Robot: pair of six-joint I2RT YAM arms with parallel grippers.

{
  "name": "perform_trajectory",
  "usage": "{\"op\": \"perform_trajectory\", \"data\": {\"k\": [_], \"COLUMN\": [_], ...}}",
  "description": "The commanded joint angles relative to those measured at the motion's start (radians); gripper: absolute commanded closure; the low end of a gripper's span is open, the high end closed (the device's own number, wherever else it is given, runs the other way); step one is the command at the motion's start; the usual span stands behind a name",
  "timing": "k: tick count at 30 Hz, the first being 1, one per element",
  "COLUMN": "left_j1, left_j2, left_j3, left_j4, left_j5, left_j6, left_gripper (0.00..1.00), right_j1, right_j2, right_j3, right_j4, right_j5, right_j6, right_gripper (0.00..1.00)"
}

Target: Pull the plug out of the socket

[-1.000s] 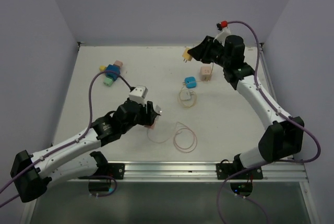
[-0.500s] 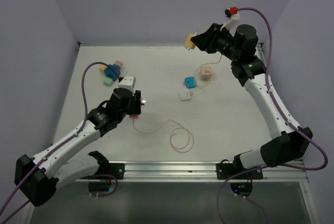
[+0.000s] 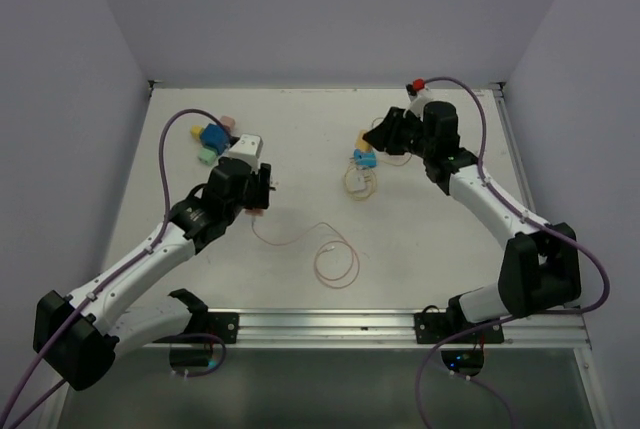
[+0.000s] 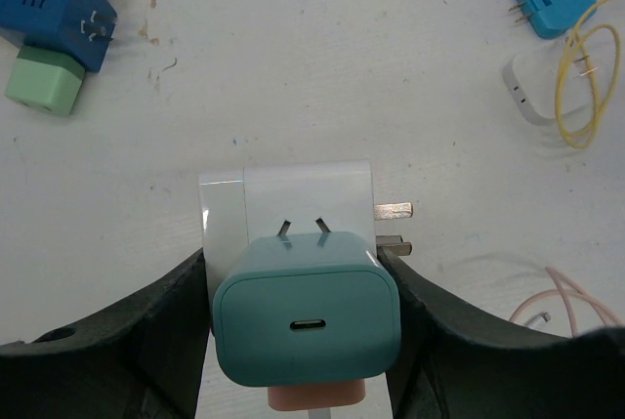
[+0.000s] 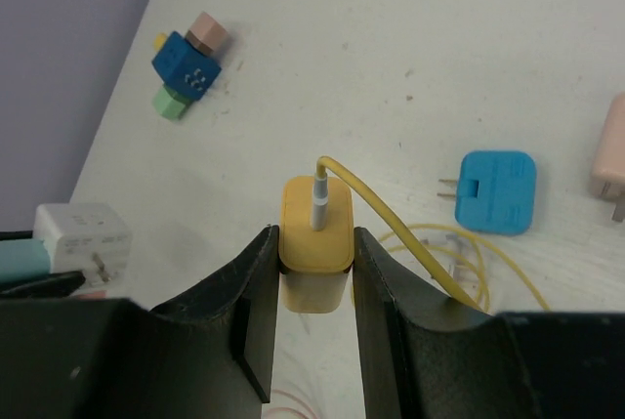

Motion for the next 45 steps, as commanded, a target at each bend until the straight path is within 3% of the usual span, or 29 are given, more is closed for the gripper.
{"op": "perform_trajectory", "data": {"k": [1, 8, 16, 20, 21, 23, 24, 27, 30, 35, 39, 45], "left_j1": [0.008, 0.008, 0.010, 0.008, 0.008, 0.008, 0.010, 0.008, 0.008, 0.008, 0.008, 0.008], "left_j2": [-0.032, -0.037, -0.040, -0.037, -0.038, -0.040, -0.040, -0.041, -0.041, -0.040, -0.040, -0.064], "left_j3": [-0.012, -0.021, -0.033, -0.035, -0.035, -0.038, -0.038, -0.038, -0.038, -0.040, -0.041, -0.058], "left_j4": [0.095, 0.101, 0.112, 0.115, 0.116, 0.116, 0.120, 0.120, 0.123, 0.124, 0.135, 0.190], "left_j5": [0.009, 0.017, 0.046, 0.058, 0.064, 0.064, 0.066, 0.072, 0.080, 0.092, 0.130, 0.297], "left_j6": [0.030, 0.038, 0.043, 0.047, 0.047, 0.047, 0.049, 0.049, 0.052, 0.057, 0.069, 0.129], "left_gripper": [1.00, 1.00, 1.00, 1.00, 1.00, 1.00, 1.00, 1.00, 1.00, 1.00, 1.00, 1.00], "right_j1": [-0.002, -0.001, -0.001, -0.005, -0.007, -0.020, -0.024, -0.033, -0.033, -0.033, -0.031, -0.014], "right_j2": [0.004, 0.122, 0.291, 0.323, 0.320, 0.312, 0.294, 0.233, 0.185, 0.069, -0.017, -0.152], "right_j3": [-0.090, -0.250, -0.210, -0.196, -0.202, -0.217, -0.222, -0.225, -0.218, -0.193, -0.182, -0.244], "right_j4": [0.156, 0.302, 0.360, 0.348, 0.345, 0.336, 0.307, 0.201, 0.098, -0.028, -0.143, -0.047], "right_j5": [0.032, -0.035, -0.086, -0.085, -0.077, -0.071, -0.068, -0.043, -0.026, 0.000, -0.002, -0.150], "right_j6": [0.012, 0.108, 0.165, 0.182, 0.182, 0.179, 0.170, 0.116, 0.076, 0.036, 0.024, 0.151], "right_gripper": [1.00, 1.00, 1.00, 0.82, 0.70, 0.60, 0.49, 0.29, 0.15, 0.02, 0.01, 0.01]}}
